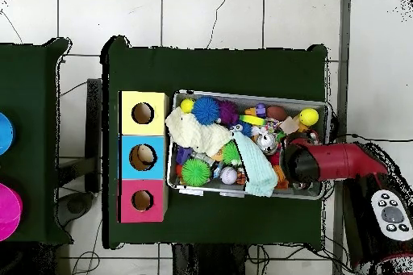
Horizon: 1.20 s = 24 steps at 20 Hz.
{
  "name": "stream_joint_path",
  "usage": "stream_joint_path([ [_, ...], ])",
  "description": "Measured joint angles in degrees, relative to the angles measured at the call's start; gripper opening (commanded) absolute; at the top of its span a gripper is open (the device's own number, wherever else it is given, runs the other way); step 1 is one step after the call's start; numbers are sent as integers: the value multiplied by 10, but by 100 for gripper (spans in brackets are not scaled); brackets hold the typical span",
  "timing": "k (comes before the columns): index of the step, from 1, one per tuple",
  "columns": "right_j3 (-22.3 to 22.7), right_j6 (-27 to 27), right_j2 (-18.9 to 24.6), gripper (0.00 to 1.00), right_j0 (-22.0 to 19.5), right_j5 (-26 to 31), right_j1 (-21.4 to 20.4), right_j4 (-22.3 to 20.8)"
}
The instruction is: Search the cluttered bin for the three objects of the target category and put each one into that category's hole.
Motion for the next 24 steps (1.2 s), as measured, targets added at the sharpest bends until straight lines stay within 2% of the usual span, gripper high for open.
stream_joint_path([
  [9,-1,-72,71,100,-49,57,0,-7],
  [15,-2,-143,157,100,-114,56,17,-18],
  [19,-3,-212,245,100,-193,29,55,-21],
  [24,-3,-289,321,100,-266,4,115,-13],
])
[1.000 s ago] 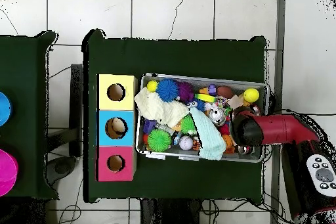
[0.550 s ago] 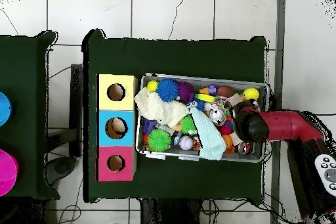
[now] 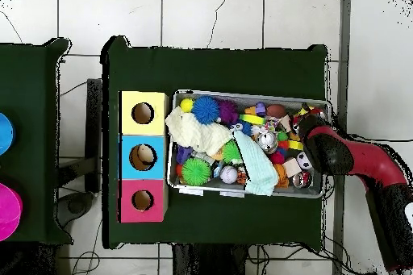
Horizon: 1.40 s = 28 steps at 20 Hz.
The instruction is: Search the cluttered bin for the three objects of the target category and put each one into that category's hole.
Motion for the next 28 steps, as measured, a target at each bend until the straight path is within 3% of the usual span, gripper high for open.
stream_joint_path([
  [3,1,-12,17,100,-20,3,19,18],
  [11,-1,-13,1,100,-4,2,17,16],
  [18,-2,-12,-51,100,58,-12,-18,-1],
  [28,5,-12,-162,100,170,-66,-80,-17],
])
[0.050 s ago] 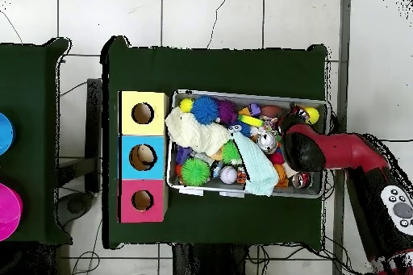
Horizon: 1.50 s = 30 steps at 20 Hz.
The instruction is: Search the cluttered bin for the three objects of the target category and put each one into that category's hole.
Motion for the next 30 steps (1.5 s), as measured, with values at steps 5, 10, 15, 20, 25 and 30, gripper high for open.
stream_joint_path([
  [5,4,0,-36,100,38,-34,-16,2],
  [10,16,0,-50,100,56,-54,-18,17],
  [15,28,0,-79,100,79,-58,-18,34],
  [20,43,0,-100,100,90,-59,-26,55],
  [25,67,0,-115,100,90,-59,-51,75],
  [30,83,0,-133,100,90,-60,-75,83],
])
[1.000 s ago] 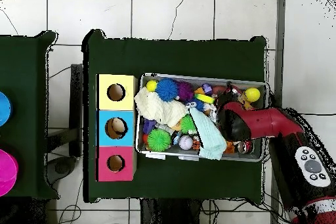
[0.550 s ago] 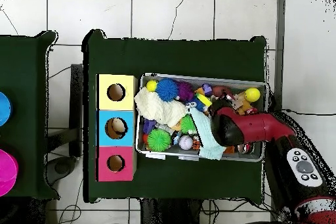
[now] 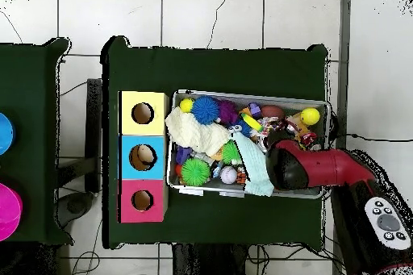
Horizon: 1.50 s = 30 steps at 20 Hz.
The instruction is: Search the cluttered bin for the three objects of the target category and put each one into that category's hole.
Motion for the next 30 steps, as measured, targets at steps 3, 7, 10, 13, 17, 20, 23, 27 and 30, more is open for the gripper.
stream_joint_path([
  [3,8,0,-12,100,-1,-8,-13,1],
  [7,13,0,-30,100,-1,-12,-23,5],
  [10,10,0,-42,100,-1,-11,-17,11],
  [13,-4,0,-61,100,0,-11,9,18],
  [17,-24,0,-79,100,3,-12,46,22],
  [20,-44,0,-95,100,6,-12,84,22],
  [23,-55,0,-98,100,7,-12,97,23],
  [27,-62,0,-103,100,16,-15,98,24],
  [30,-65,0,-107,100,20,-26,99,24],
])
